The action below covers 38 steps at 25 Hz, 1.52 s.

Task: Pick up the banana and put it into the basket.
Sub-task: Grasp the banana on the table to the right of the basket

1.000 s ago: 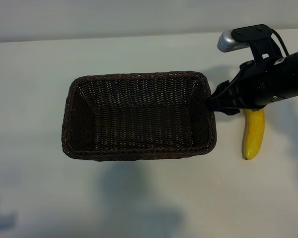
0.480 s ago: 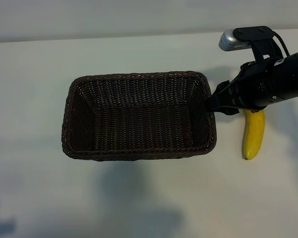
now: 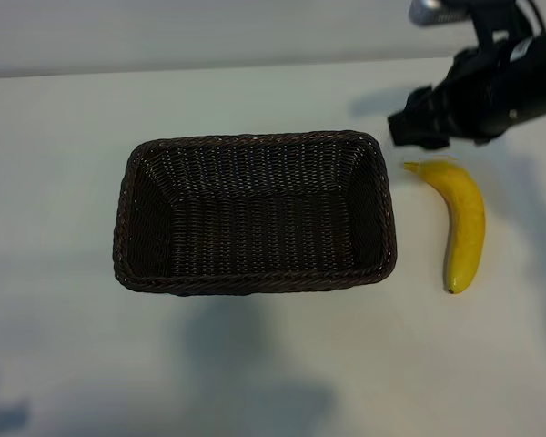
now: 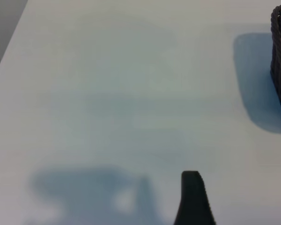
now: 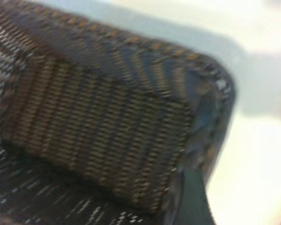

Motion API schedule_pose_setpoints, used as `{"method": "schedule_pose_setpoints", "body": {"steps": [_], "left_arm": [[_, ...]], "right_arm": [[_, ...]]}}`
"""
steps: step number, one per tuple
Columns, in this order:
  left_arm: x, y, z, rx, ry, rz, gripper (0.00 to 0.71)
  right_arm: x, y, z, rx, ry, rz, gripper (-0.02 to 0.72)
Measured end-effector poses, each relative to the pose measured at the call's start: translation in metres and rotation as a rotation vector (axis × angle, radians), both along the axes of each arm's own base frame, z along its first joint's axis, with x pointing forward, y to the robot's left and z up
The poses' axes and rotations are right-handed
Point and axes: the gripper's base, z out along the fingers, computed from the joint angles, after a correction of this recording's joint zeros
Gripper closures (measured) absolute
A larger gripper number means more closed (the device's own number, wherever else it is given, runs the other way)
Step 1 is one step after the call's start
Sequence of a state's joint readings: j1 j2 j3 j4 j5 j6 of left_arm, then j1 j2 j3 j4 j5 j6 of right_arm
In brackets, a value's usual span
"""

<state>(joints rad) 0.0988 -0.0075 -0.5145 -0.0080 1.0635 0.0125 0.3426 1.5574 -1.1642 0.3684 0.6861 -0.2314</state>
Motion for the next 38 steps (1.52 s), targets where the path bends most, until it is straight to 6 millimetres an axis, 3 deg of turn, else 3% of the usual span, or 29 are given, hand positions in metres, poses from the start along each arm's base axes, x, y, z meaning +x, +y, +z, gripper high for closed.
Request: {"method": "schedule_pose_setpoints", "body": {"steps": [15,38], "left_arm": [[0.000,0.000,0.000,0.000,0.000,0.000,0.190],[0.000,0.000,0.000,0.000,0.000,0.000,0.190]], "right_arm": [[0.026,-0.013,-0.019,-0.301,0.286,-0.163,0.198],[0.055,-0.007,-0.101,-0.398,0.407,-0.164,0.198]]}}
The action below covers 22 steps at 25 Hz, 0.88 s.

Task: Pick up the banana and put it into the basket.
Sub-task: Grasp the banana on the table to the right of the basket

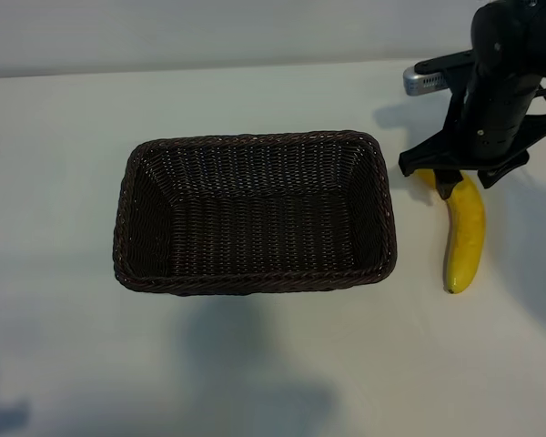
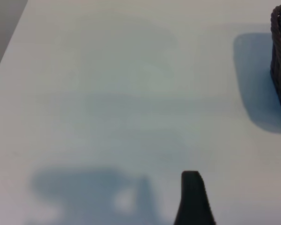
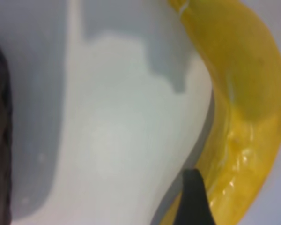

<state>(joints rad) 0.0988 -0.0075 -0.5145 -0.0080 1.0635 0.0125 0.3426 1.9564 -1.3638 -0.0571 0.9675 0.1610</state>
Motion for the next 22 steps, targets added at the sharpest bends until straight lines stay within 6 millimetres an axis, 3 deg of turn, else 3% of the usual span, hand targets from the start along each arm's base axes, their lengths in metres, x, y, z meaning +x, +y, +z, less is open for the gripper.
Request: {"method": "schedule_pose_setpoints", "body": {"steps": [10,22], "left_arm": [[0.000,0.000,0.000,0.000,0.000,0.000,0.190],[0.000,0.000,0.000,0.000,0.000,0.000,0.190]], "right_arm": [[0.006,0.002,-0.029,-0.018,0.041,0.004,0.198],[0.011,0.000,-0.044,-0.043,0.055,0.012,0.198]]}}
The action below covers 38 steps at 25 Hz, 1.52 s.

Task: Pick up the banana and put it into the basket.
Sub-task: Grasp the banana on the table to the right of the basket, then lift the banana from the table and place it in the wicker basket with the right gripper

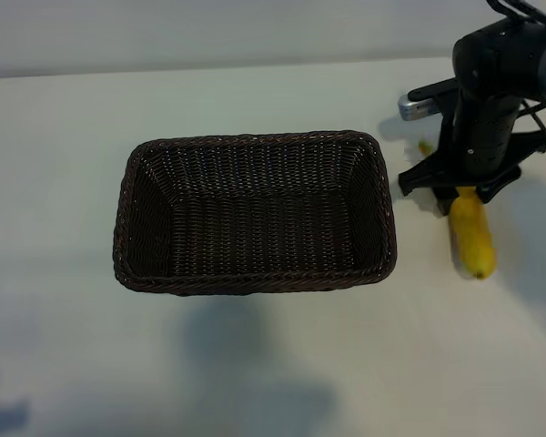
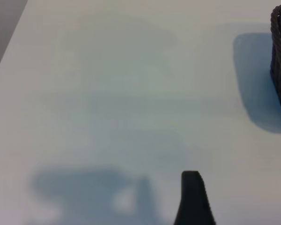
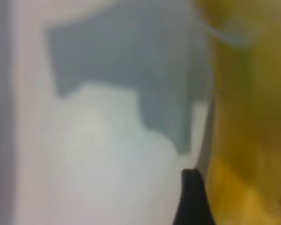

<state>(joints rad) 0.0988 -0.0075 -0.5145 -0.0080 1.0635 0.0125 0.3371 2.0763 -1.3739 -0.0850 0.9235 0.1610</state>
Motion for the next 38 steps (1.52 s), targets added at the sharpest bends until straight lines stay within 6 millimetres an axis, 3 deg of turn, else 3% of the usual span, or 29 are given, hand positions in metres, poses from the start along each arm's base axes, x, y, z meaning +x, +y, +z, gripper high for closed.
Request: {"method": "schedule_pose_setpoints", "body": {"steps": [9,14,27,32,38], "left_arm": [[0.000,0.000,0.000,0.000,0.000,0.000,0.190],[0.000,0.000,0.000,0.000,0.000,0.000,0.190],[0.000,0.000,0.000,0.000,0.000,0.000,0.190],[0.000,0.000,0.000,0.000,0.000,0.000,0.190],[0.000,0.000,0.000,0.000,0.000,0.000,0.190]], "right_arm": [[0.001,0.000,-0.006,-0.012,0.004,0.005,0.198],[0.001,0.000,-0.006,-0.014,0.002,0.000,0.264],[0.000,-0.001,-0.004,-0.018,0.009,-0.008,0.264],[-0.003,-0.004,0.023,-0.004,-0.036,-0.015,0.264],[-0.009,-0.023,0.054,-0.009,-0.032,-0.037,0.265]]}}
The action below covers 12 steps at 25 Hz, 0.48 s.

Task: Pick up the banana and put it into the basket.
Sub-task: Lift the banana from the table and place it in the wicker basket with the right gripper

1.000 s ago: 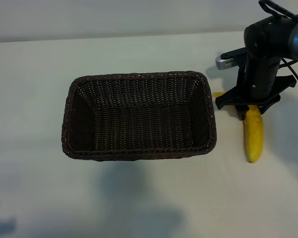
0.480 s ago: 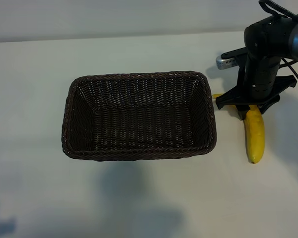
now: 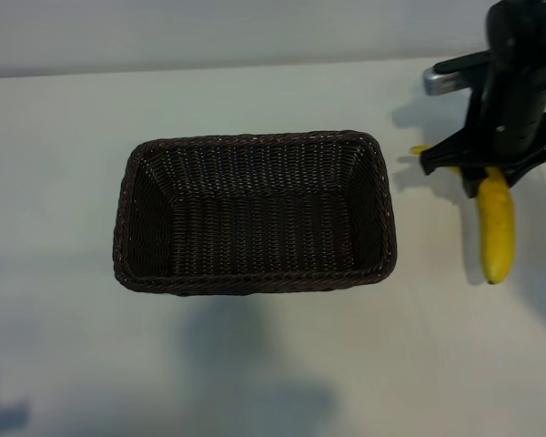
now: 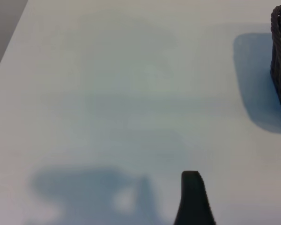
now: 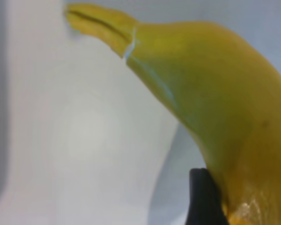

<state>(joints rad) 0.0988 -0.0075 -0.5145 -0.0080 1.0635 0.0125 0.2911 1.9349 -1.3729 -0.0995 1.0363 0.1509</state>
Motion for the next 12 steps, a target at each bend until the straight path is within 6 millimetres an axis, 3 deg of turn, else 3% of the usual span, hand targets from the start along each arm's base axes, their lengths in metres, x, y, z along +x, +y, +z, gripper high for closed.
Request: {"method": "schedule_pose_setpoints", "body": {"steps": [6,12], "left_arm": [[0.000,0.000,0.000,0.000,0.000,0.000,0.190],[0.000,0.000,0.000,0.000,0.000,0.000,0.190]], "right_arm": [[-0.008,-0.009,0.030,0.010,-0.043,-0.007,0.265],[-0.011,-0.007,0.035,0.039,-0.036,0.012,0.265]]}}
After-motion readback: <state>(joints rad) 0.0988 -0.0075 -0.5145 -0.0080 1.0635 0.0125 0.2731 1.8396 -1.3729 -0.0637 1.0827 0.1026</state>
